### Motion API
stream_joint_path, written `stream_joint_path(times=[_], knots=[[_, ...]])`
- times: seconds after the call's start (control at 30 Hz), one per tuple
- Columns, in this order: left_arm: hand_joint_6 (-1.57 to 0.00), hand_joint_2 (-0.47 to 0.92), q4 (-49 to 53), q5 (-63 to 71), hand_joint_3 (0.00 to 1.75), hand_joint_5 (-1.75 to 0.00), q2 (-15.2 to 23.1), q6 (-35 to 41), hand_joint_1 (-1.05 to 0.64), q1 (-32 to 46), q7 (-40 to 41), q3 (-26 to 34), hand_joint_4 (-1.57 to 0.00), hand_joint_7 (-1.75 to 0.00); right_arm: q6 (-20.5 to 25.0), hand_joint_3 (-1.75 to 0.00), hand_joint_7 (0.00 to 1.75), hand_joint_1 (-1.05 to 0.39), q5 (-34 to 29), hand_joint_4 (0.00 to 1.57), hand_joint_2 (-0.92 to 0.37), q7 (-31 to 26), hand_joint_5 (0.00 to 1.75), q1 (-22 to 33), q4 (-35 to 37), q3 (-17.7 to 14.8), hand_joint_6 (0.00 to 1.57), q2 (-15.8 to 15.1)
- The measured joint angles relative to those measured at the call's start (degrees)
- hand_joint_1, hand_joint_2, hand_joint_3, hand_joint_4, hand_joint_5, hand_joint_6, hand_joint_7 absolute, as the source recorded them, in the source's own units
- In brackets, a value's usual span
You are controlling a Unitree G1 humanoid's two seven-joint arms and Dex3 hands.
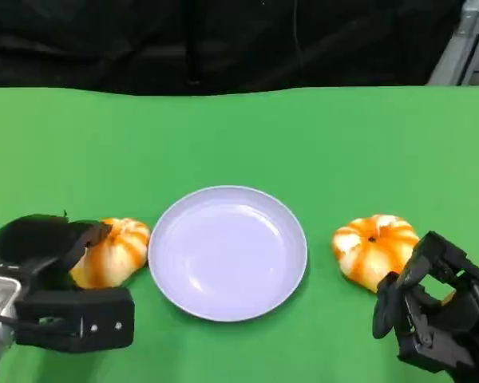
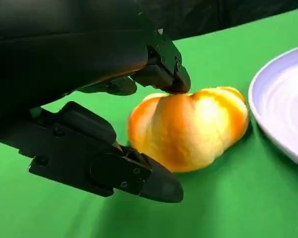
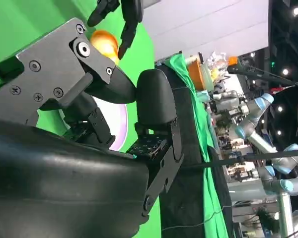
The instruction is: Grasp the bread from the table and place it into the plate.
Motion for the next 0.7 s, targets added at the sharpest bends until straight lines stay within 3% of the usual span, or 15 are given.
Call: stream_joint_path(times=[0.43,0.6,0.7], knots=[[-0.49,0.92,11.2,-1.7,0.12,-0.03,-3.5,-1.4,-0.67,-6.0,4.7,-4.4,-0.44,-0.01,-0.2,-1.28,1.63,-0.15,-0.5,0.88,-0.46,0.1,1.75,0.0,0.0,0.0,0.70,0.1],[-0.60,0.92,14.6,-2.2,0.14,-0.07,-4.3,-2.2,-0.46,-7.0,8.0,-5.3,-0.62,-0.04,-0.2,-1.28,1.62,-0.15,-0.5,0.88,-0.45,0.0,1.75,0.0,0.0,0.0,0.71,0.2],[-0.68,0.92,15.9,-2.4,0.26,-0.07,-4.7,-2.5,-0.28,-7.2,10.1,-5.7,-0.75,-0.04,-0.2,-1.29,1.63,-0.15,-0.5,0.88,-0.45,0.1,1.75,0.0,0.0,0.1,0.70,0.2]])
